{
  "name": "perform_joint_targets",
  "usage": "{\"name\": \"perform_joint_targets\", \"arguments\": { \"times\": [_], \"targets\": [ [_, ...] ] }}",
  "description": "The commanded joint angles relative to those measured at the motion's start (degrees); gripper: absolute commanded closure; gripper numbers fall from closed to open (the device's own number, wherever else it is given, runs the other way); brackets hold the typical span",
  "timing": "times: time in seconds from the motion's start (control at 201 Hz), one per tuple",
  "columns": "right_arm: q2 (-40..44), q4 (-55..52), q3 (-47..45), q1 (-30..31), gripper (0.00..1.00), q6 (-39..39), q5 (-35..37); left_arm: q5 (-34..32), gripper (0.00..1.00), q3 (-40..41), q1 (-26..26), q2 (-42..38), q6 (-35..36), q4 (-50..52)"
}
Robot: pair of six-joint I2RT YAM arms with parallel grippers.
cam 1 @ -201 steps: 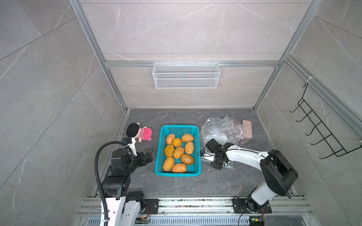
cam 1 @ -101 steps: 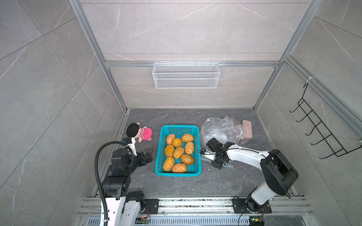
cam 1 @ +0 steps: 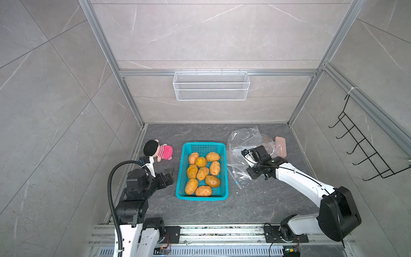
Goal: Put the potatoes into a zipper bag and zip it
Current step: Pick up the zipper food storage bag.
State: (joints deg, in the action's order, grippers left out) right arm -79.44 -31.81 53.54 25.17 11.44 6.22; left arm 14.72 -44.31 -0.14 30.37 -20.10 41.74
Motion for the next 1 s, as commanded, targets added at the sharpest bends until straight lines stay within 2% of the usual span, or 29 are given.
{"name": "perform_joint_targets", "arguments": {
  "times": [0.0, 0.249, 0.388, 0.513, 0.597, 0.687, 0.796, 0.856, 0.921, 0.991],
  "targets": [
    [0.5, 1.9, -0.3, -1.7, 1.0, -5.5, -0.5, 4.6, 0.0, -1.7, -0.3, 0.8, 1.2, -0.7],
    [0.8, 8.3, -2.2, -4.3, 1.0, -11.0, -8.2, 19.4, 0.02, -3.6, -0.3, 3.7, -0.9, -2.7],
    [0.1, 10.9, -1.8, -5.1, 1.0, -13.7, -10.4, 25.2, 0.05, -4.6, -0.4, 5.2, -2.3, -4.4],
    [2.4, 15.6, -2.4, -6.7, 1.0, -19.3, -15.0, 29.6, 0.09, -5.6, -2.3, 7.3, -6.7, -9.4],
    [3.1, 16.7, -1.9, -7.1, 1.0, -21.5, -16.9, 24.8, 0.09, -6.6, -7.2, 9.1, -9.2, -13.2],
    [3.4, 18.1, -2.0, -7.4, 1.0, -23.5, -17.7, 15.4, 0.1, -9.2, -16.9, 13.7, -9.3, -15.3],
    [4.3, 20.2, -3.1, -7.8, 1.0, -25.9, -19.9, 3.0, 0.14, -14.7, -32.9, 25.0, -7.9, -16.8],
    [4.7, 21.0, -3.6, -7.9, 1.0, -26.9, -20.7, -6.3, 0.13, -19.1, -40.9, 32.6, -7.2, -16.8],
    [4.8, 21.4, -3.9, -7.9, 1.0, -27.3, -21.2, -10.6, 0.13, -23.9, -46.3, 41.0, -7.3, -18.4],
    [5.0, 21.8, -4.3, -8.0, 1.0, -27.4, -21.4, -14.4, 0.13, -29.2, -49.9, 49.5, -7.9, -20.2]
  ]
}}
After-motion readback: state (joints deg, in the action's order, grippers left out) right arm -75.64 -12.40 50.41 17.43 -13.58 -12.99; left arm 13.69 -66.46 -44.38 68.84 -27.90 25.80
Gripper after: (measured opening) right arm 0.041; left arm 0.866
